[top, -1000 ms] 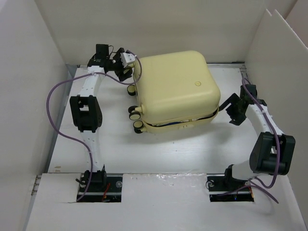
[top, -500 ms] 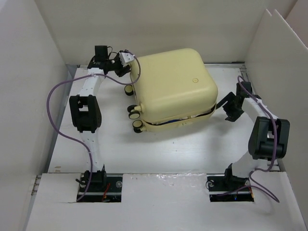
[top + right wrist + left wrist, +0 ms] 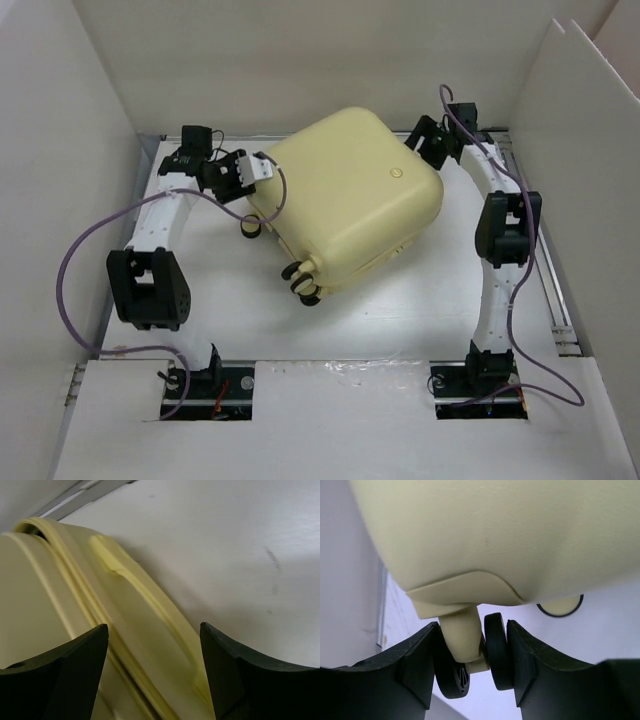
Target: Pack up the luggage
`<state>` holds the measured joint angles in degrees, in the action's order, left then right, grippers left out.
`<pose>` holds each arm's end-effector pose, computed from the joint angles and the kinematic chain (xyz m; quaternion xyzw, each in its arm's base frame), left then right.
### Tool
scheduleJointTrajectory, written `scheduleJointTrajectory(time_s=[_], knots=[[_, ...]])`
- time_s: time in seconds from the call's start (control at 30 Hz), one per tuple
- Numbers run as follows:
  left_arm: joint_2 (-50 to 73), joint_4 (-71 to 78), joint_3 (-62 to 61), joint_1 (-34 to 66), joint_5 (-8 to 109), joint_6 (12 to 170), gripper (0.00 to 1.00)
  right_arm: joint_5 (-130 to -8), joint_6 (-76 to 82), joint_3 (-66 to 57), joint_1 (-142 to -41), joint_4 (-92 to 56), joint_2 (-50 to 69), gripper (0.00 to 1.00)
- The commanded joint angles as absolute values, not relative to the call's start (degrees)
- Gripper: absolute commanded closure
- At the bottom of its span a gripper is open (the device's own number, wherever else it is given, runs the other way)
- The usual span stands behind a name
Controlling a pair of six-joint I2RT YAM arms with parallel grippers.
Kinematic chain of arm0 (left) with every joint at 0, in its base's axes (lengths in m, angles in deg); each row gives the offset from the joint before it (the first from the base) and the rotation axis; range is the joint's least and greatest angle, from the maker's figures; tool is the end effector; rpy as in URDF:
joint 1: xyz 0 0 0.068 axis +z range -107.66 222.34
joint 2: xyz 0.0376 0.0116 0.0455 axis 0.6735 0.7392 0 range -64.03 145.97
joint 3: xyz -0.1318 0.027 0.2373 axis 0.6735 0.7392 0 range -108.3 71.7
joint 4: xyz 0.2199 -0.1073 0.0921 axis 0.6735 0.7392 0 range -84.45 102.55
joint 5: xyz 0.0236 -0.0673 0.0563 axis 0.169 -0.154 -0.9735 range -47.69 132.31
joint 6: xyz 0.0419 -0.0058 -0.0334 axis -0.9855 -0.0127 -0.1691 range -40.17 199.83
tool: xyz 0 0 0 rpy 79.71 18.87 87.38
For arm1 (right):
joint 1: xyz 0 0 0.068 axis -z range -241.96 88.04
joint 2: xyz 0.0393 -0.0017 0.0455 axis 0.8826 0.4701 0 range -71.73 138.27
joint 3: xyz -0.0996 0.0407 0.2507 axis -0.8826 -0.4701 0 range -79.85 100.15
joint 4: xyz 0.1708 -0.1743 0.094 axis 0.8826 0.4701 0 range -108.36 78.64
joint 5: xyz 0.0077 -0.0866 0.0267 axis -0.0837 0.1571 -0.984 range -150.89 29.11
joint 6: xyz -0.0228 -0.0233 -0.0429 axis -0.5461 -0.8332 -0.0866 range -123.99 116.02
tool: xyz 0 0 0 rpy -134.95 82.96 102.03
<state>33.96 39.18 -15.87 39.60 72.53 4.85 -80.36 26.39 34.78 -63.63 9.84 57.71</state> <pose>0.3824 -0.0362 0.3167 0.6369 0.6283 0.0283 0.4458 0.5181 0.0270 0.2394 0.1588 0.8924 0.2575 0.3348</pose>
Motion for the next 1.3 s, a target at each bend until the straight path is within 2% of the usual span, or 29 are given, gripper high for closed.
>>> scheduleJointTrajectory(time_s=[0.0, 0.1, 0.23, 0.37, 0.4, 0.47, 0.5, 0.53, 0.63, 0.8, 0.93, 0.97, 1.07, 1.13, 1.17, 1.27], knots=[[27.1, 62.8, -8.6, 30.8, 78.9, -6.3, 1.00, -96.3, 24.2, 41.6, -68.9, 7.6, 60.2, 0.22], [21.3, 64.3, -4.5, 24.9, 78.3, -7.4, 1.00, -99.7, 26.0, 51.3, -70.1, 7.6, 65.8, 0.22], [16.7, 61.1, -3.8, 17.7, 77.6, -0.5, 1.00, -99.5, 28.0, 56.3, -70.7, 6.3, 67.3, 0.22], [16.1, 61.6, -3.8, 16.5, 77.0, 4.0, 1.00, -86.1, 28.0, 54.0, -67.8, 10.4, 62.7, 0.19], [16.1, 61.6, -3.8, 16.5, 77.6, 4.9, 0.81, -82.5, 28.0, 53.1, -65.1, 12.0, 61.4, 0.19], [16.1, 61.6, -3.8, 16.5, 77.6, 8.5, 0.67, -76.0, 28.0, 50.7, -62.1, 17.0, 57.6, 0.19], [15.4, 61.6, -3.2, 16.5, 76.7, 10.6, 0.54, -70.2, 26.4, 49.1, -59.4, 20.0, 55.0, 0.18], [14.6, 60.8, -2.6, 16.5, 76.7, 10.6, 0.47, -67.7, 26.3, 48.1, -58.4, 21.2, 55.0, 0.18], [11.7, 56.5, -0.3, 16.5, 75.4, 15.2, 0.38, -59.9, 24.5, 43.4, -56.2, 23.7, 49.0, 0.17], [5.7, 48.0, 0.2, 21.3, 76.8, 22.4, 0.28, -51.4, 24.5, 25.7, -56.2, 20.5, 35.4, 0.14], [0.7, 43.3, 1.6, 22.5, 76.1, 25.2, 0.11, -45.1, 24.5, 27.4, -56.2, 27.6, 31.1, 0.14], [-1.3, 43.3, 1.6, 23.3, 76.8, 26.4, 0.00, -41.4, 24.5, 27.9, -56.2, 29.5, 30.2, 0.13], [-5.4, 39.1, 1.0, 23.9, 77.9, 35.5, 0.00, -36.3, 26.2, 23.7, -56.2, 32.7, 24.4, 0.12], [-7.0, 32.6, 0.5, 23.9, 75.1, 47.3, 0.00, -35.8, 29.3, 14.4, -56.2, 31.7, 16.1, 0.12], [-7.0, 29.1, 0.5, 24.4, 71.4, 57.7, 0.02, -35.8, 30.2, 10.8, -56.2, 30.9, 12.9, 0.12], [-4.6, 18.4, 0.5, 25.9, 66.4, 66.4, 0.14, -34.3, 32.5, -1.3, -56.2, 30.0, 1.8, 0.10]])
